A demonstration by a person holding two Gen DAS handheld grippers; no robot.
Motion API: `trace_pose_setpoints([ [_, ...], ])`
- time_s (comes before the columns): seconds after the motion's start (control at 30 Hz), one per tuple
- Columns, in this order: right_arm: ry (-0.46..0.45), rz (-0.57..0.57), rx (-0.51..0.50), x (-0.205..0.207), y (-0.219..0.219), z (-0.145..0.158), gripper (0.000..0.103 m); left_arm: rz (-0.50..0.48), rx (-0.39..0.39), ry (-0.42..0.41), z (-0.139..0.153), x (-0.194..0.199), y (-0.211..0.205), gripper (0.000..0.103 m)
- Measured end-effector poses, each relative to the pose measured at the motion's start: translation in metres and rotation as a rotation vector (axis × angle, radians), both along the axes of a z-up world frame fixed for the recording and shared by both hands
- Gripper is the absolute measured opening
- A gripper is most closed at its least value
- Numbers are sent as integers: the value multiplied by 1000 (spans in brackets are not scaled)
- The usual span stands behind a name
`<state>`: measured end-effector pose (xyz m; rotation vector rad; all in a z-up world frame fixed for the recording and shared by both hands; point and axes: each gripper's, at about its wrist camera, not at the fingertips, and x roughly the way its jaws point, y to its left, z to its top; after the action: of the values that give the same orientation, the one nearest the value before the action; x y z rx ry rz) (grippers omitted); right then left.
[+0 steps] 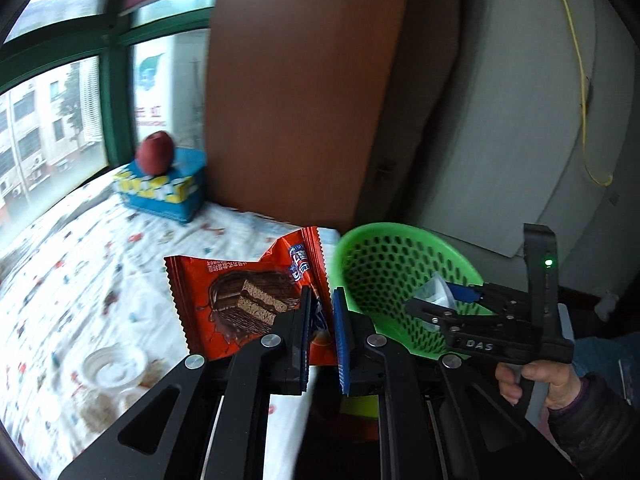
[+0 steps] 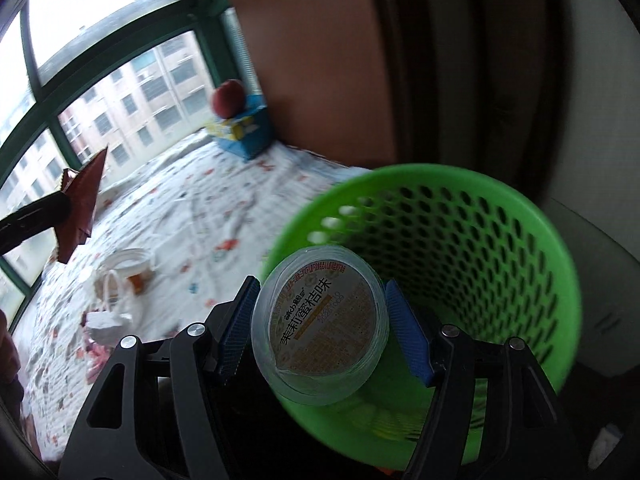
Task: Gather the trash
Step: 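Carry both items to the green wastebasket and open both tools to drop them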
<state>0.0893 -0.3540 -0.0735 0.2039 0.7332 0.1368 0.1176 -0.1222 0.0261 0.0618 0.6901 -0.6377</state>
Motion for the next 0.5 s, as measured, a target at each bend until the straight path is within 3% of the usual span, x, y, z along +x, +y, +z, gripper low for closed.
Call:
trace_pose_setpoints([
  [0.5,-7,-102,-29,-40,-46,-4,72,-171,39,46,-13,15,-104,11],
])
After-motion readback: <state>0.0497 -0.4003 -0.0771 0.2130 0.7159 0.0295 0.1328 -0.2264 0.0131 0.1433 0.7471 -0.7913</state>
